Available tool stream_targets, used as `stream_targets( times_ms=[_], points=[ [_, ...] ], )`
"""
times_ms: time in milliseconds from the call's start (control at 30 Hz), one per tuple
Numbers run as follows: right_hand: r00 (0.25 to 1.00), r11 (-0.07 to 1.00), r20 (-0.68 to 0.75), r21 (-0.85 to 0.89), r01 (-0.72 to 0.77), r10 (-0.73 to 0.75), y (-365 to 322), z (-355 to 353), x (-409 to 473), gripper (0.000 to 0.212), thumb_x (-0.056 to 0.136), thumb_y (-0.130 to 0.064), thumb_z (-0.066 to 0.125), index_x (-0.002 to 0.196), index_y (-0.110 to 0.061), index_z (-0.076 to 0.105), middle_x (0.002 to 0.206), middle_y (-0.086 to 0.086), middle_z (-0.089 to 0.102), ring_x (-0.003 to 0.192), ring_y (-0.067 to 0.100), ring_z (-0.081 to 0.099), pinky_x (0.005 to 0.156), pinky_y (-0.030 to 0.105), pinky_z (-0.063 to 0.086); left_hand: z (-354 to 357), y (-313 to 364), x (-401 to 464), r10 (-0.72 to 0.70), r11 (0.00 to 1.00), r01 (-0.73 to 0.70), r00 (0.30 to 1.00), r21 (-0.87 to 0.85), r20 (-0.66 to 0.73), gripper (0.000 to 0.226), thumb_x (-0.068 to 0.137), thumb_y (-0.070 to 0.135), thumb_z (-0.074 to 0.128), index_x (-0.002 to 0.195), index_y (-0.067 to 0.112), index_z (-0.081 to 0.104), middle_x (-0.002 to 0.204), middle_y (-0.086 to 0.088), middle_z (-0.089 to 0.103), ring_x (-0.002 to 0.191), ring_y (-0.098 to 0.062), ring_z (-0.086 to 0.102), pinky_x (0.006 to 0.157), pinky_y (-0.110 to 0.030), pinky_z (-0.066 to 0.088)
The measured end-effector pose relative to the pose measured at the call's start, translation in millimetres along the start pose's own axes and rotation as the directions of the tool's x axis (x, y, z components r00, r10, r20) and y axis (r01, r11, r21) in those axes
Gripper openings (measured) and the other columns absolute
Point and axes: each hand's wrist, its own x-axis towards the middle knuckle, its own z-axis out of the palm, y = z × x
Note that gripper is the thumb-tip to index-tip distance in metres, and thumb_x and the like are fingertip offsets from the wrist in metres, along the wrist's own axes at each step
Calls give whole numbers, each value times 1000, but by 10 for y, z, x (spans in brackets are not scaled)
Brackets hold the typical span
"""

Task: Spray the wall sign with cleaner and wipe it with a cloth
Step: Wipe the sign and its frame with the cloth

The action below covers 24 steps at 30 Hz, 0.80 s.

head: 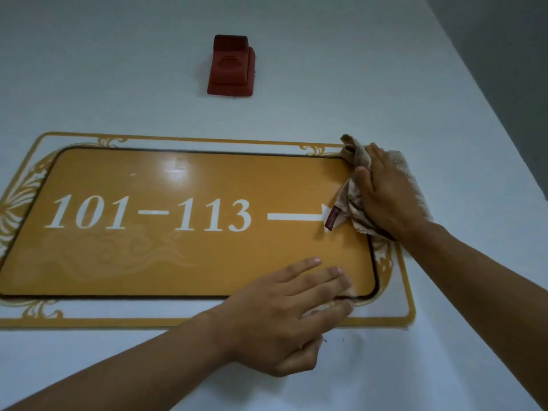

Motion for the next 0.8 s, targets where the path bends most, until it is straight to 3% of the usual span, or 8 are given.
stream_targets(
  times_ms=[233, 367, 500, 667, 800],
  points=[
    [999, 999, 42, -48, 24, -22, -53, -67, 388, 51, 108, -28, 32, 152, -2, 35, 157, 18, 38, 146, 29, 32, 121, 40, 22, -128, -309, 43, -98, 994, 99, 995, 51, -22, 50, 89, 21, 57, 136, 2, 61, 147, -23, 55, 144, -36, 45, 117, -54, 35],
    [997, 995, 53, -86, 54, -50, -99, -104, 497, 46, 107, -26, 34, 142, 1, 46, 149, 19, 46, 138, 33, 41, 116, 37, 28, -232, -459, 94, -156, 985, 158, 987, 77, -31, 51, 91, 23, 53, 137, 1, 60, 147, -24, 55, 143, -35, 47, 119, -53, 34],
    [1000, 999, -18, -39, 24, -25, -94, -65, 462, 33, 106, -26, 40, 114, -1, 60, 147, 19, 30, 132, 31, 39, 113, 37, 30, -336, -559, 64, -210, 972, 213, 977, 101, -36, 51, 91, 23, 53, 136, 1, 60, 145, -23, 56, 140, -35, 49, 118, -52, 35],
    [999, 994, -40, -112, 2, -7, -180, -35, 544, 38, 106, -29, 39, 117, 0, 62, 130, 21, 46, 122, 33, 40, 105, 42, 35, -488, -667, -59, -258, 958, 259, 966, 127, -24, 49, 90, 21, 53, 133, 0, 62, 141, -22, 59, 136, -36, 53, 117, -53, 36],
    [997, 986, -17, -155, 69, -73, -424, 25, 609, 40, 107, -28, 37, 117, 1, 62, 123, 25, 52, 117, 37, 43, 100, 44, 34, -617, -767, -237, -285, 947, 280, 959, 161, 8, 48, 91, 23, 54, 134, 2, 63, 140, -20, 61, 135, -34, 54, 119, -51, 35]
  ],
)
